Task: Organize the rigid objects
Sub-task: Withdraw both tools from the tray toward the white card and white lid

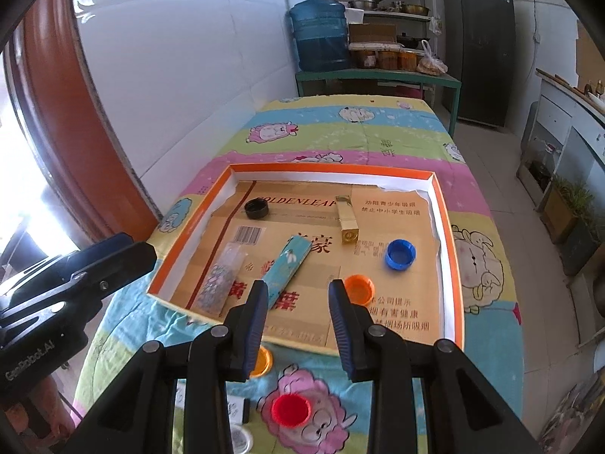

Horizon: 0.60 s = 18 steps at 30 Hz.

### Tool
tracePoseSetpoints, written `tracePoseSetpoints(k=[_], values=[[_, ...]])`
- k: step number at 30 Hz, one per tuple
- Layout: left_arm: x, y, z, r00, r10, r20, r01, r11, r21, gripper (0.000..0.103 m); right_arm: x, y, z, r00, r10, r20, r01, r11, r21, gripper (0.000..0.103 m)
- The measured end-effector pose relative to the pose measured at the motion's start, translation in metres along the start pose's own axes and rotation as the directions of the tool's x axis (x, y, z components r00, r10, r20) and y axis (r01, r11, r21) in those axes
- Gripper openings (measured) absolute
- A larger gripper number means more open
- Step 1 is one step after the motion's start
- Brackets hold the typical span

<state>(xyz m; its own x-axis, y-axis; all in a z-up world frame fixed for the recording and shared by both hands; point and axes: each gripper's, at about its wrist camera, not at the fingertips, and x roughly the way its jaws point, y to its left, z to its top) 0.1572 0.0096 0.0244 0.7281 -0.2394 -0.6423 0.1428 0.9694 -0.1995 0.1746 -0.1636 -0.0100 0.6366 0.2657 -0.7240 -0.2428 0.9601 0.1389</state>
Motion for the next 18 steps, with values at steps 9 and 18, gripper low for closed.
tracePoseSetpoints(k=[9, 18], values=[[-0.021, 0.002, -0.017, 1.0, -0.007, 0.001, 0.007, 1.0, 0.001, 0.035, -0.027, 0.01, -0.021, 0.999, 0.032, 0.013, -0.032, 0.999, 0.003, 0.033], [-0.034, -0.001, -0.033, 1.0, -0.028, 0.0, 0.028, 1.0, 0.006, 0.035, -0.046, 0.013, -0.04, 0.999, 0.039, 0.023, -0.04, 0.999, 0.015, 0.033]])
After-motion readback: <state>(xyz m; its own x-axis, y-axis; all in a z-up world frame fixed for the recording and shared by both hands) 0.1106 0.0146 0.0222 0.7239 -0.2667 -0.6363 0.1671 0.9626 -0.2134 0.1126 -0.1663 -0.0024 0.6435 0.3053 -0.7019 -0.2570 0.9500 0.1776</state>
